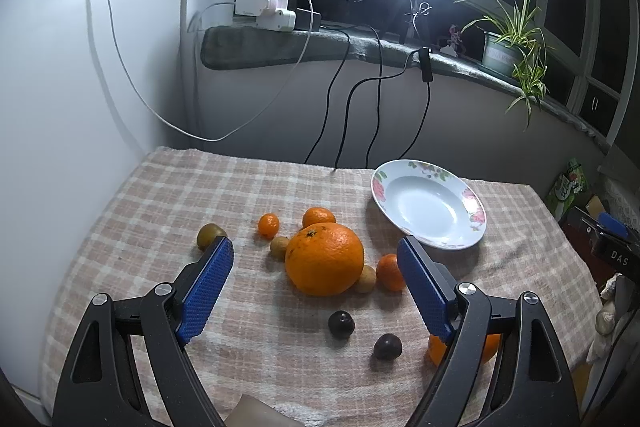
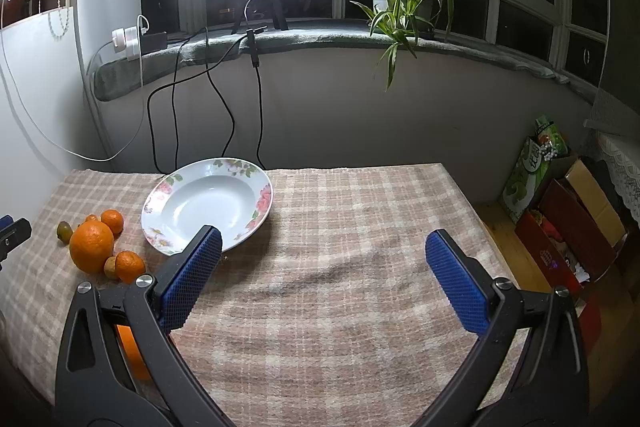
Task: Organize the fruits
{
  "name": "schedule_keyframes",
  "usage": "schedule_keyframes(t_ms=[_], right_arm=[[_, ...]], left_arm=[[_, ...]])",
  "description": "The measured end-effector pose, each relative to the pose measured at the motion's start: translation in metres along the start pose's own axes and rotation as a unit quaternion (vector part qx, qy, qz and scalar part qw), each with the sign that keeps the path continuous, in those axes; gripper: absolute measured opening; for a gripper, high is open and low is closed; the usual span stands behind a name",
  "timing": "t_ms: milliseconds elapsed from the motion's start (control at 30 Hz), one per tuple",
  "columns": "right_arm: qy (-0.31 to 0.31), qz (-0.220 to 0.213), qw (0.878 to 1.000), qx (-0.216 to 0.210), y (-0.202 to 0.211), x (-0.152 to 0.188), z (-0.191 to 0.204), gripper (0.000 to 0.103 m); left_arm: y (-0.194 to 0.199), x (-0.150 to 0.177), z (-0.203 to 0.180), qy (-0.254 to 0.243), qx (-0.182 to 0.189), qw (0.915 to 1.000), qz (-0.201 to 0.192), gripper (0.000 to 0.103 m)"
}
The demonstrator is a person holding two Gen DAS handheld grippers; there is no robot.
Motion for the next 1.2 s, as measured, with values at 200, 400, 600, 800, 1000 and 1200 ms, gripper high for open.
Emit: schedule_keyframes(t_ms=[200,400,600,800,1000,1200], right_arm=[[-0.001,0.003,1.000,-0.002,-0.0006,0.0002,0.0016,0.103],[-0.001,0.003,1.000,-0.002,-0.0005,-0.0005,0.0017,0.103],[-0.002,0.006,1.000,-0.003,-0.0013,0.0000,0.0020,0.103],[-0.002,0.006,1.000,-0.003,-0.0018,0.0001,0.0026,0.103],[0.000,0.008,1.000,-0.004,-0.0041,0.0020,0.0041,0.103],[0.000,0.013,1.000,-0.006,-0.0063,0.0040,0.0064,0.103]], left_arm=[[0.0000,0.0005,-0.0001,0.000,0.001,1.0000,0.001,0.084],[-0.0001,0.0010,0.0016,0.000,0.002,1.0000,0.001,0.084],[-0.0003,0.0013,0.0019,0.000,0.002,1.0000,0.003,0.084],[-0.0012,0.0015,0.0027,0.000,0.002,1.0000,0.003,0.084],[-0.0020,0.0021,0.0030,0.002,0.002,1.0000,0.004,0.084],[-0.0026,0.0035,0.0032,0.002,0.002,1.0000,0.005,0.084]])
Point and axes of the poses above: each gripper's, at about its wrist camera, not at the fingertips, and y roughly against the way its jaws point, z to its left, x to its underside, the point moved 7 cm from there along -y, roughly the way its jaws point, and after that the axes turned 10 degrees about -x, right-handed, at the moved point
